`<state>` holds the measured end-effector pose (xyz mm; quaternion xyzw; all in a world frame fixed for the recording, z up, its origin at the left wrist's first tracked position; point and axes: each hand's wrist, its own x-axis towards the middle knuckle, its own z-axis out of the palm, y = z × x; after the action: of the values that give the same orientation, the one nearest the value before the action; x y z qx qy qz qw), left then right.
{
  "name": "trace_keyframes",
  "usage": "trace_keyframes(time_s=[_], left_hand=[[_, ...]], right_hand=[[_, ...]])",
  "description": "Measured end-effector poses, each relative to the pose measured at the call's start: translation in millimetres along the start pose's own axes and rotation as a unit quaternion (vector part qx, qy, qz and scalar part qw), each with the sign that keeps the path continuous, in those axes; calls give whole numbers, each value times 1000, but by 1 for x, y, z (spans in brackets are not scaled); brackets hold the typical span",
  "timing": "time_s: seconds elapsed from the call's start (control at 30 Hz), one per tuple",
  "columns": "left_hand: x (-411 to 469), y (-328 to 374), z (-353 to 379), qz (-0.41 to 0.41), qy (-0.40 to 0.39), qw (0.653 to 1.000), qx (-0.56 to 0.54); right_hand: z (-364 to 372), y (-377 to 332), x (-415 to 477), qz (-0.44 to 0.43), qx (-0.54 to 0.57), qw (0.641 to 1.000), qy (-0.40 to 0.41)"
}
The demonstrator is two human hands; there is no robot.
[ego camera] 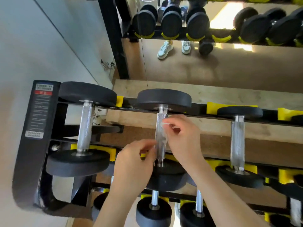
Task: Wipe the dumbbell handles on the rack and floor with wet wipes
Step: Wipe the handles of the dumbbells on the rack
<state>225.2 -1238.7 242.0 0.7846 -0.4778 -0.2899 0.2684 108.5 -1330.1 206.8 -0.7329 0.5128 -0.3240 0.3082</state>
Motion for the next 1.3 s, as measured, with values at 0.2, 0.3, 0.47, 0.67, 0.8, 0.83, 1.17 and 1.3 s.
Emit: trace_keyframes(time_s=[0.2,0.3,0.47,0.67,0.8,0.83,1.17,1.3], left_hand=[[-50,-19,23,83,68,993,44],[-63,-21,32,152,79,981,87],[-60,-7,45,65,106,984,131],[-63,-1,61,-104,136,985,31],[-63,-5,58,-115,135,983,40],[-62,-8,56,-110,134,984,41],[-60,-24,37,-81,107,989,-57],[-63,-25,42,-69,120,990,-39]], right_hand=[[-19,18,-22,-184,-74,966,-164],[-26,17,-8,-268,-102,932,-220],[-18,20,30,-223,-83,961,-144],[-25,24,4,-290,-73,916,-268],[-22,21,17,-296,-84,923,-233],[-24,23,8,-323,-88,902,-272],[-19,16,14,-387,-108,868,-292],[-22,17,13,-400,-90,847,-339]])
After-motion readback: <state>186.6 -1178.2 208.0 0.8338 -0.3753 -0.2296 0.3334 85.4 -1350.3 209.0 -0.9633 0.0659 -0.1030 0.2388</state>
